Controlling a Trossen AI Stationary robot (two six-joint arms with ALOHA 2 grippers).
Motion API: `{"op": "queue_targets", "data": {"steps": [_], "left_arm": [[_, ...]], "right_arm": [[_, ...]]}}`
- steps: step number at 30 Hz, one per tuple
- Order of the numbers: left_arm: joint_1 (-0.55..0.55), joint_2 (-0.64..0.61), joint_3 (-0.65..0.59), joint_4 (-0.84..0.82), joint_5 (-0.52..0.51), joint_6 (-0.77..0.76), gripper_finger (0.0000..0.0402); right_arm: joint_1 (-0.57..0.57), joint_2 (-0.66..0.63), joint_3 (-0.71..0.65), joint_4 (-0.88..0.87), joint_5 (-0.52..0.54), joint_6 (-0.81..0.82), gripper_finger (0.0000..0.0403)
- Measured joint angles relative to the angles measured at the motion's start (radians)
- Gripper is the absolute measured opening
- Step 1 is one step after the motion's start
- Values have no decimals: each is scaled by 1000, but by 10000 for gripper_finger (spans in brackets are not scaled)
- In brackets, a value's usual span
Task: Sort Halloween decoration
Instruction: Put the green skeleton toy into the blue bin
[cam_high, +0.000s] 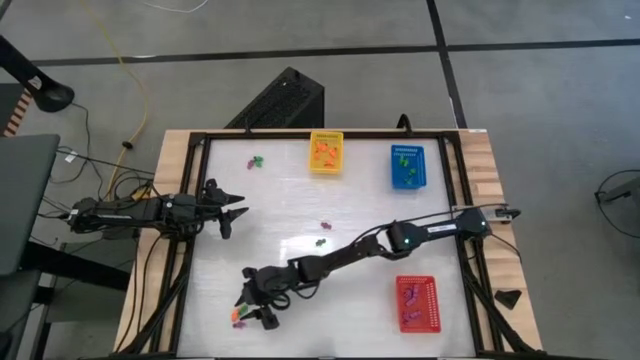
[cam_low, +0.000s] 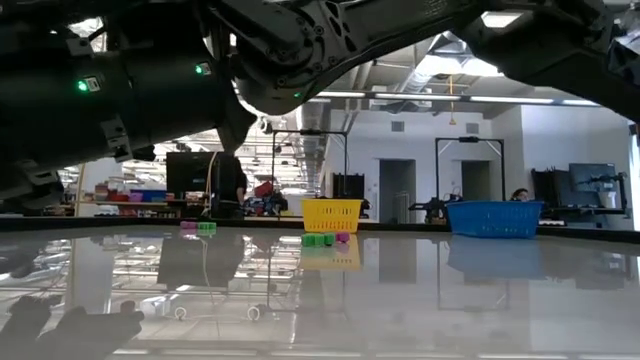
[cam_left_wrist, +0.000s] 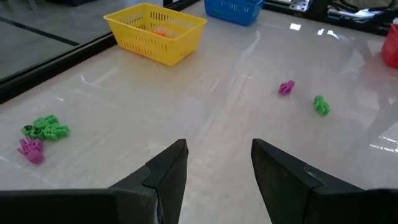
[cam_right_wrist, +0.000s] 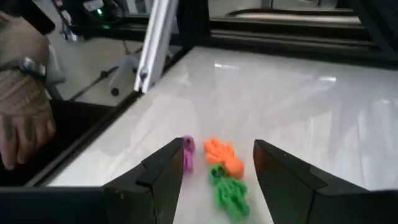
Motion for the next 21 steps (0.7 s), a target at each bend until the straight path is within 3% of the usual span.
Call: {"op": "queue_targets", "data": {"steps": [21], "left_arm": [[0, 0, 0, -1, 0, 0, 169]], "right_arm": [[-2, 1, -13, -106, 40, -66, 210]]}}
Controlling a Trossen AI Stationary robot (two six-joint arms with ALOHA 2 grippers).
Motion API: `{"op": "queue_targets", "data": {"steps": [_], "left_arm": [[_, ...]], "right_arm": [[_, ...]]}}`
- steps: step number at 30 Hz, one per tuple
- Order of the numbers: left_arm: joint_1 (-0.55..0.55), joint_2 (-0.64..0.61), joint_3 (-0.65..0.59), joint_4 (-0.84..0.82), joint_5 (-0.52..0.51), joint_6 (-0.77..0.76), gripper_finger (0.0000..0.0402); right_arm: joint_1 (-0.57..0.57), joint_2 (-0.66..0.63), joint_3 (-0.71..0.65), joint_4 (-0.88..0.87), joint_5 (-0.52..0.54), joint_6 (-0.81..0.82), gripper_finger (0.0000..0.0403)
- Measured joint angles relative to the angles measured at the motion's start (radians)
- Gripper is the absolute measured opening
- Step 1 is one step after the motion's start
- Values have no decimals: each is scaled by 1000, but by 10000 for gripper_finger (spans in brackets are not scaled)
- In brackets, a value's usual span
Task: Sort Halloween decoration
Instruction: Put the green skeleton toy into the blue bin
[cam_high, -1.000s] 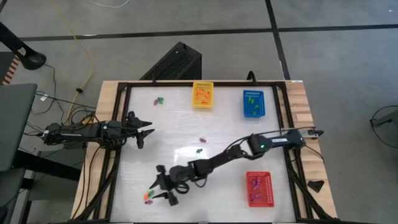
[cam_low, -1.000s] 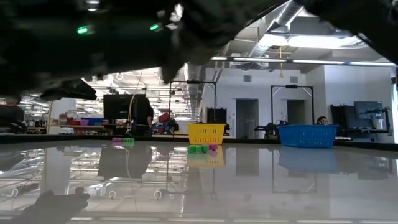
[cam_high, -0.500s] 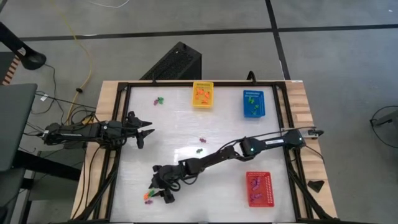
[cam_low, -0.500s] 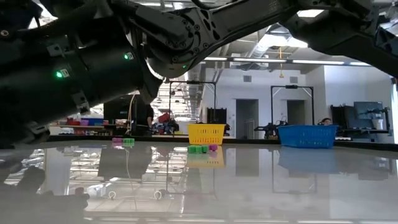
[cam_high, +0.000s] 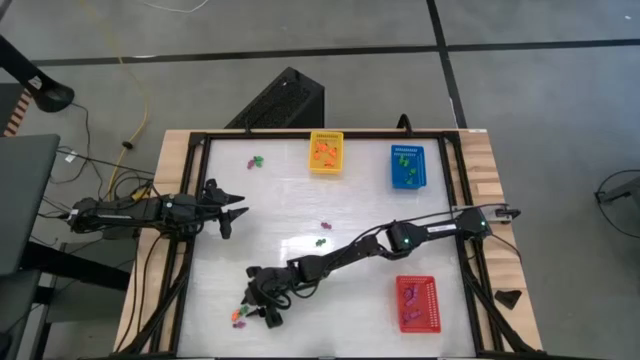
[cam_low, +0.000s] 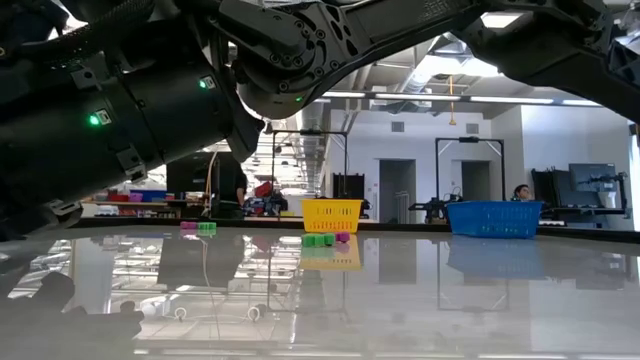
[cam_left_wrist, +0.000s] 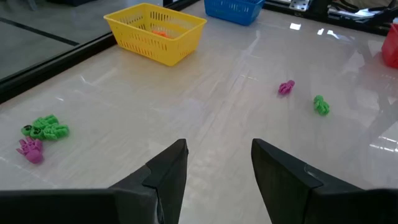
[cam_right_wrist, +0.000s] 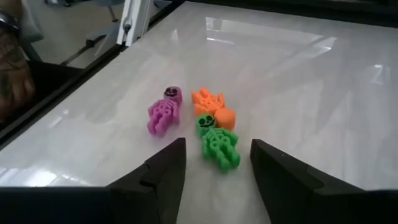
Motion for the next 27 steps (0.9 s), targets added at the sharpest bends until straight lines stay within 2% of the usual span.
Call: {"op": "queue_targets", "data": {"steps": [15, 23, 27], "left_arm": [[0, 0, 0, 0, 0, 0, 169], [0, 0, 0, 0, 0, 0, 169], [0, 0, 0, 0, 0, 0, 169]], "right_arm": [[10, -4, 0, -13, 19, -10, 59], [-10, -28, 8, -31, 0, -19, 50], [-37, -69, 6, -125, 0, -22, 51]]}}
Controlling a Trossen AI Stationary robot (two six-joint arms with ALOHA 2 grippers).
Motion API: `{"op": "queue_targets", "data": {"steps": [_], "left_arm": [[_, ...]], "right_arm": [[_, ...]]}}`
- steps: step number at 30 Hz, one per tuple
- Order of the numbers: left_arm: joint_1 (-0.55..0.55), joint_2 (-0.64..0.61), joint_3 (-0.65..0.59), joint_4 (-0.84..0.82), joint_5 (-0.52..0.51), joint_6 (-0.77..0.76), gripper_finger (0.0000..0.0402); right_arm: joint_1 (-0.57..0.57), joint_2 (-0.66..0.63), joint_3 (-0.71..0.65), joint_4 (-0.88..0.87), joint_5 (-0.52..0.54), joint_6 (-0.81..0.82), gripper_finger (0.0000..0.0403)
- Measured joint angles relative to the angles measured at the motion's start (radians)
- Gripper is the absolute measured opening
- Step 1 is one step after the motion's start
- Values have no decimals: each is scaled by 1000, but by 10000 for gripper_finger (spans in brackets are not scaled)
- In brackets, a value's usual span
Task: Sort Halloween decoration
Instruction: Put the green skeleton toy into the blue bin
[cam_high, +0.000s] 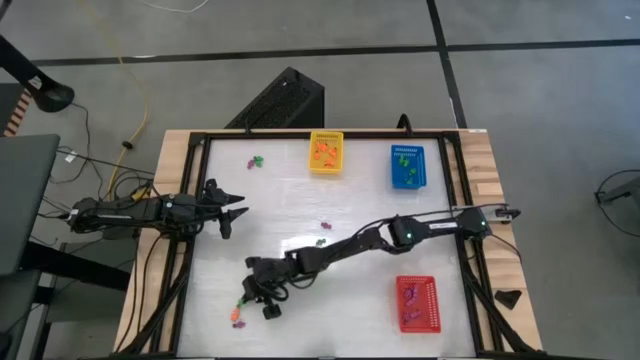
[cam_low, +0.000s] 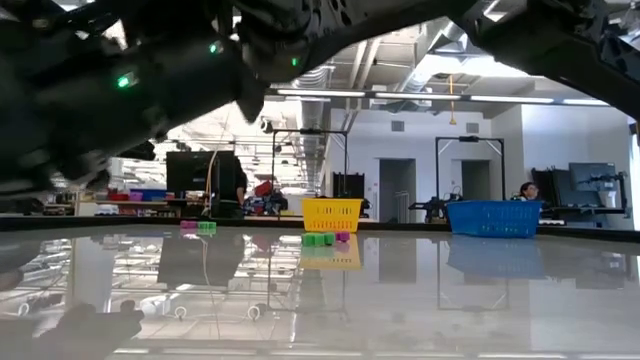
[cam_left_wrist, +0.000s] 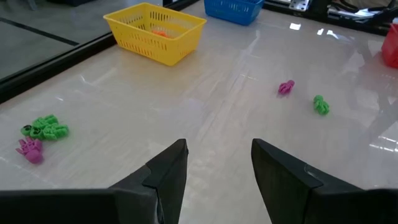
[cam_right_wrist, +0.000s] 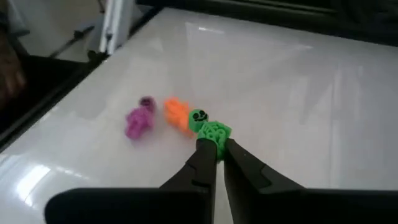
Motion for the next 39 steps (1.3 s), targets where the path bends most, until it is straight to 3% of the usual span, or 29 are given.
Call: {"op": "queue_targets", "data": {"steps": [19, 23, 25, 29, 39], "left_arm": [[0, 0, 0, 0, 0, 0, 169], [0, 0, 0, 0, -1, 0, 169], [0, 0, 0, 0, -1, 0, 169], [0, 0, 0, 0, -1, 0, 169], [0, 0, 0, 0, -1, 0, 169]], "right_arm": [[-267, -402, 2, -1194, 14, -60, 36], [-362, -471, 1, -1451, 160, -17, 30], [-414, -521, -24, -1464, 258, 31, 28], [-534, -670, -132, -1462, 305, 77, 27], [-783, -1016, -609, -1430, 410, 320, 28]]}}
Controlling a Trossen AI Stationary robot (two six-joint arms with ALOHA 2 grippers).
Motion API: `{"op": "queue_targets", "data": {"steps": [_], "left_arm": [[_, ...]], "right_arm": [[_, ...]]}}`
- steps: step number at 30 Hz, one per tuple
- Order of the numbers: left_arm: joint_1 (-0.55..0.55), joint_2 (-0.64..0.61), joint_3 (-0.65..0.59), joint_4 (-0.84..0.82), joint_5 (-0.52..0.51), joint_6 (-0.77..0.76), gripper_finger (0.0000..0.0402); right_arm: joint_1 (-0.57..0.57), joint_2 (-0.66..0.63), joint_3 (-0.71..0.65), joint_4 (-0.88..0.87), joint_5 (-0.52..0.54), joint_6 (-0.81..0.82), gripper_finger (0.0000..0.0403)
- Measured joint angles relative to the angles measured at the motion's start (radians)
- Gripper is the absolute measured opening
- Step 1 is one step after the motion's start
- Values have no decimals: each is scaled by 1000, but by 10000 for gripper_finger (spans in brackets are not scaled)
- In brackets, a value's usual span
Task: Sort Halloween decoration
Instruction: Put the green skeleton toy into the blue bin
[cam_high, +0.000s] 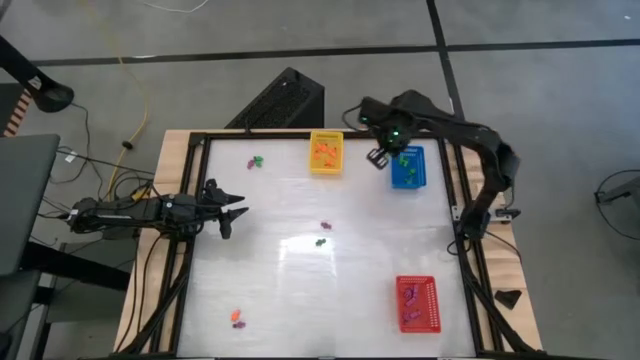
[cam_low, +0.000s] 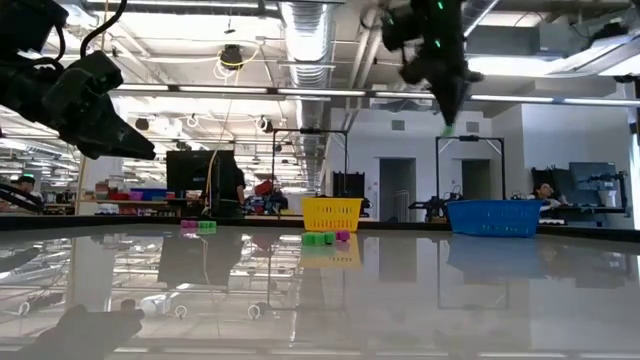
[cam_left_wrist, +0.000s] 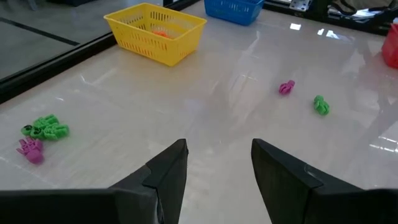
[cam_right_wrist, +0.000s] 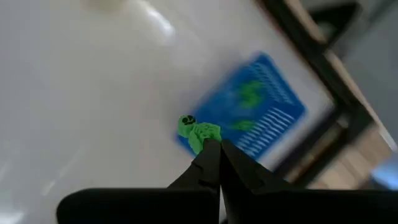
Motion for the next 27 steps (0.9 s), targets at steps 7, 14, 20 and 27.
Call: {"op": "queue_targets", "data": {"steps": [7, 14, 20, 27], "left_arm": [[0, 0, 0, 0, 1, 0, 169], [0, 0, 0, 0, 1, 0, 169], [0, 0, 0, 0, 1, 0, 169], [0, 0, 0, 0, 1, 0, 169]], "right_arm": [[-74, -97, -312, 187, 80, 109, 49], [-103, -99, -426, 281, 160, 187, 88], [-106, -99, -434, 259, 184, 187, 160], [-27, -99, -434, 482, 30, 182, 217]]}}
